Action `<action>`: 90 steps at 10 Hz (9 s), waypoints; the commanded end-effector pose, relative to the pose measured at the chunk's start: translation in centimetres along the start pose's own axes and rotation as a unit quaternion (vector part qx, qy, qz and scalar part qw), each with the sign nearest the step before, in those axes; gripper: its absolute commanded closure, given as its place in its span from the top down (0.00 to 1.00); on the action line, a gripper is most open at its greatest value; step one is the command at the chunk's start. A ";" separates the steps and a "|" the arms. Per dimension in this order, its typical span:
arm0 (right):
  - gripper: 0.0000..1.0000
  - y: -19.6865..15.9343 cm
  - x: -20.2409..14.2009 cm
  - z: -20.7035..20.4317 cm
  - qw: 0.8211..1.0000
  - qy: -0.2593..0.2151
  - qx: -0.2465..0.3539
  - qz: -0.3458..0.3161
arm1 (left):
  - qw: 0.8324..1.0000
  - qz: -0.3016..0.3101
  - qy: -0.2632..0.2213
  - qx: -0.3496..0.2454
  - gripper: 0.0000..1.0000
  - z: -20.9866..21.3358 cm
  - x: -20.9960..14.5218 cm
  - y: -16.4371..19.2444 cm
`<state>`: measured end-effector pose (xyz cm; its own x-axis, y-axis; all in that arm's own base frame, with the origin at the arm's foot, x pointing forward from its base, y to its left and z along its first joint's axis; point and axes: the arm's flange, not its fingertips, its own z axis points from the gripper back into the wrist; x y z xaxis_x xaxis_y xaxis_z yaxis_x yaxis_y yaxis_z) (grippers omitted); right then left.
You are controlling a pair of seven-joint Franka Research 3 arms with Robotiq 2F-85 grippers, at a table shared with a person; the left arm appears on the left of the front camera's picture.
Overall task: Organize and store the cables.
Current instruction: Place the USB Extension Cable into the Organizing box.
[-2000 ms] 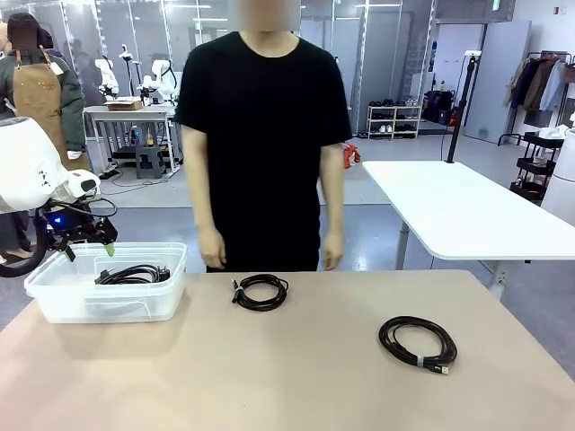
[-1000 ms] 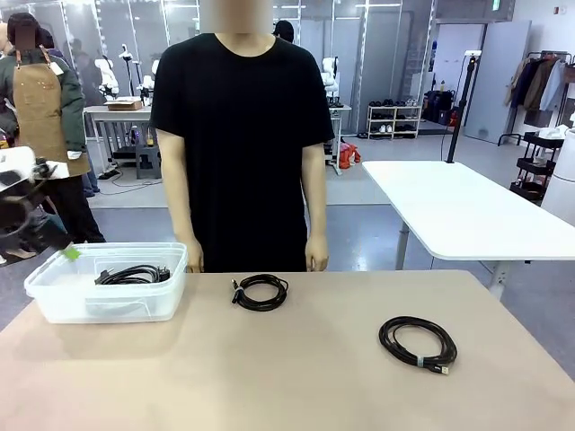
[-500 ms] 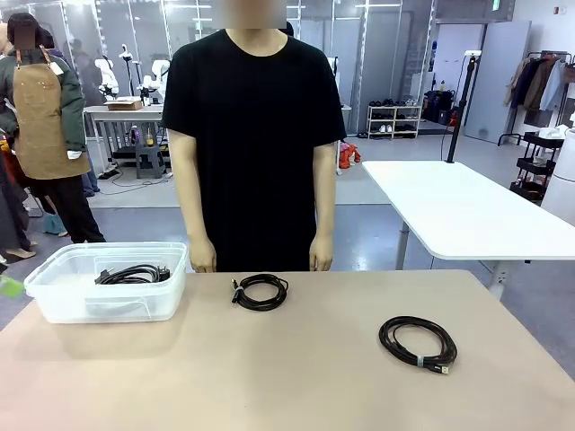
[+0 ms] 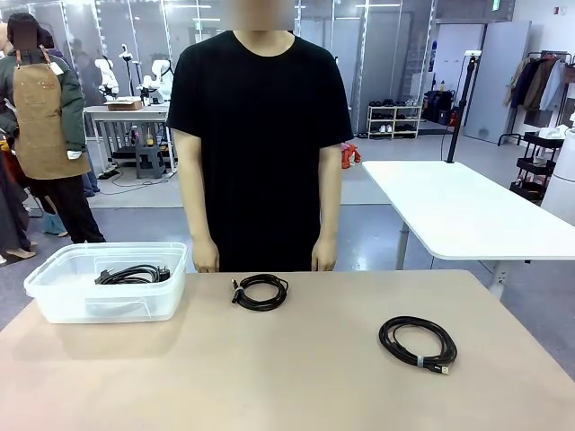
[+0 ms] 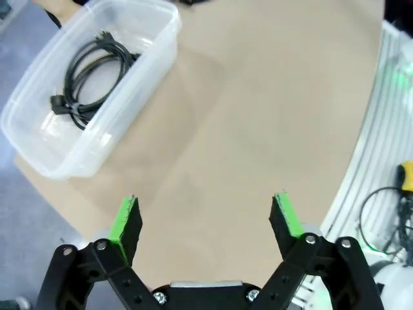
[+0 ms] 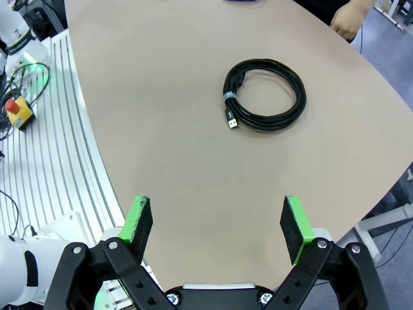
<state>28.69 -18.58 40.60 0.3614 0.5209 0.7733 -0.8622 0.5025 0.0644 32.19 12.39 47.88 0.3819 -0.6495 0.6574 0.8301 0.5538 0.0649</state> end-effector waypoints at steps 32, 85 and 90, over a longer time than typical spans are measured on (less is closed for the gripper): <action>1.00 2.4 4.2 2.4 0.996 0.072 -0.002 0.060 | 0.983 0.140 0.105 0.055 1.00 -6.5 27.0 -11.0; 1.00 2.4 4.2 2.4 0.996 0.072 -0.002 0.060 | 0.832 0.463 0.230 0.202 0.00 -51.6 32.3 2.9; 1.00 2.4 4.2 2.4 0.996 0.072 -0.002 0.060 | 0.839 0.463 0.212 0.190 0.00 -49.1 33.0 2.2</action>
<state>27.05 -16.91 45.55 0.3092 0.6694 0.6755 -0.9009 0.4336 -0.0173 67.11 -34.03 31.51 0.9665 0.0817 0.2433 -0.0811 0.9966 -0.0123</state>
